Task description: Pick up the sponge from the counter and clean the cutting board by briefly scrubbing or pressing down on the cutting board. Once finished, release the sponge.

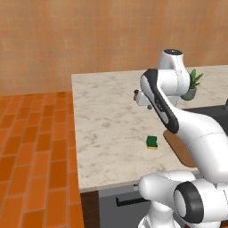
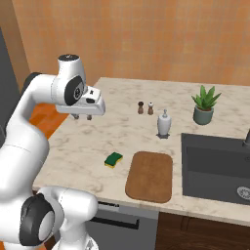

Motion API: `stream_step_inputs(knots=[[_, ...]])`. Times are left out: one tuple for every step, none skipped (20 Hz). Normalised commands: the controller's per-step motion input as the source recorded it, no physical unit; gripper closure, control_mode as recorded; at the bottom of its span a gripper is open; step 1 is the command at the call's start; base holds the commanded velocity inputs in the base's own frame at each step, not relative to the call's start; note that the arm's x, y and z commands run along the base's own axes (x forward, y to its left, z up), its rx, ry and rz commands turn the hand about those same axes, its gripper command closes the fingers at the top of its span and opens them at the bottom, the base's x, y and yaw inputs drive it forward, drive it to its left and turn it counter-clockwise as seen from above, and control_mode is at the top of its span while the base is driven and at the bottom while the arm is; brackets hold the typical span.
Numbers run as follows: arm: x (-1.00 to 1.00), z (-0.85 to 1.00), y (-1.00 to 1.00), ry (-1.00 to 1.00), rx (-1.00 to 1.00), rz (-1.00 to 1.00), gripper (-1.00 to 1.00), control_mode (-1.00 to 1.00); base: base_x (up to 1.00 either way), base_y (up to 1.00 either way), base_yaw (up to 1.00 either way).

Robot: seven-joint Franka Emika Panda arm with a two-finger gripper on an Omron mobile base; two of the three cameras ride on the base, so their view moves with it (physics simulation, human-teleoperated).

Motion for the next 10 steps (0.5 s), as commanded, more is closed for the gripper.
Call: stream_step_inputs(knots=[[0.0, -0.01, 0.0, 0.0, 0.0, -0.02, -1.0, -1.0, 0.0, 0.0, 0.0], [0.0, -0.18, -0.14, 0.0, 0.0, -0.07, -1.0, -1.0, 0.0, 0.0, 0.0], [0.0, -0.29, -0.34, 0.0, 0.0, -0.1, -1.0, -1.0, 0.0, 0.0, 0.0], [0.0, -0.37, -0.51, 0.0, 0.0, -0.14, -1.0, -1.0, 0.0, 0.0, 0.0], [0.0, -0.41, -0.51, 0.0, 0.0, -0.15, -1.0, -1.0, 0.0, 0.0, 0.0], [0.0, -0.44, -0.56, 0.0, 0.0, -0.15, -1.0, -1.0, 0.0, 0.0, 0.0], [0.0, -0.49, -0.59, 0.0, 0.0, -0.13, -1.0, -1.0, 0.0, 0.0, 0.0], [0.01, -0.52, -0.58, 0.0, 0.01, -0.11, -1.0, -1.0, 0.0, 0.0, 0.0], [0.0, -0.58, -0.52, 0.0, 0.02, -0.1, -1.0, -1.0, 0.0, 0.0, 0.0], [0.0, -0.63, -0.41, 0.0, 0.02, -0.1, -1.0, -1.0, 0.0, 0.0, 0.0]])
